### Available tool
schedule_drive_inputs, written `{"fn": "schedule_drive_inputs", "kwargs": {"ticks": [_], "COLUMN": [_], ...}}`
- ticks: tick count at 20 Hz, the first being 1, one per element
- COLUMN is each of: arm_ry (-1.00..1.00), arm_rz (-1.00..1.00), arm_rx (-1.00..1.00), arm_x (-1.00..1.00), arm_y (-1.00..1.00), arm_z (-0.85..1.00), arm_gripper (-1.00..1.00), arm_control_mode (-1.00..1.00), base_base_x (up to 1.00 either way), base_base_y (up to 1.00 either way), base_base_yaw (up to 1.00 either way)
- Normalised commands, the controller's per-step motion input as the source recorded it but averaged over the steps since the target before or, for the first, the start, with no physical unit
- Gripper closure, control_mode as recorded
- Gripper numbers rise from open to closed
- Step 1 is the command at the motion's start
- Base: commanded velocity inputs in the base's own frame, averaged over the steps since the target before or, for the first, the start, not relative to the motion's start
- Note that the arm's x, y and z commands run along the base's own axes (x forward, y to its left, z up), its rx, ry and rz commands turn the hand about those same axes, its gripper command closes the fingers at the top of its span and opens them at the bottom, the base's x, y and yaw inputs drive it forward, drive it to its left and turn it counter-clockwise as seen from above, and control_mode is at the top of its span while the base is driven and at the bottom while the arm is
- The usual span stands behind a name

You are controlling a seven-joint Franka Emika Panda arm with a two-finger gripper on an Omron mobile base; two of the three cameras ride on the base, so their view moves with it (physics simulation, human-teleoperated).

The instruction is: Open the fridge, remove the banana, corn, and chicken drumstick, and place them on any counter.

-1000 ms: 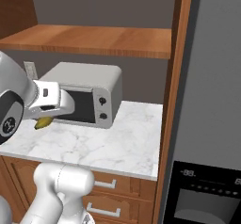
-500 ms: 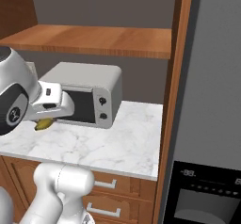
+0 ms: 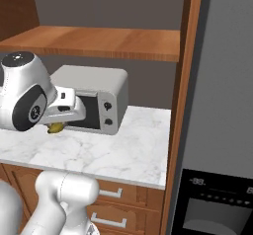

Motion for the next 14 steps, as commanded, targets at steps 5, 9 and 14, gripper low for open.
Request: {"fn": "schedule_drive_inputs", "kwargs": {"ticks": [5, 9, 14], "arm_ry": [-0.02, -0.03, -0.01], "arm_rz": [-0.07, -0.10, -0.08], "arm_rx": [0.00, 0.00, 0.00], "arm_x": [0.57, 0.51, 0.44], "arm_y": [-0.17, -0.29, -0.24], "arm_z": [-0.58, -0.59, -0.51], "arm_gripper": [1.00, 1.00, 1.00], "arm_control_mode": [-1.00, -1.00, -1.00], "base_base_x": [0.00, 0.00, 0.00], "base_base_y": [0.00, 0.00, 0.00], "base_base_yaw": [0.00, 0.00, 0.00]}}
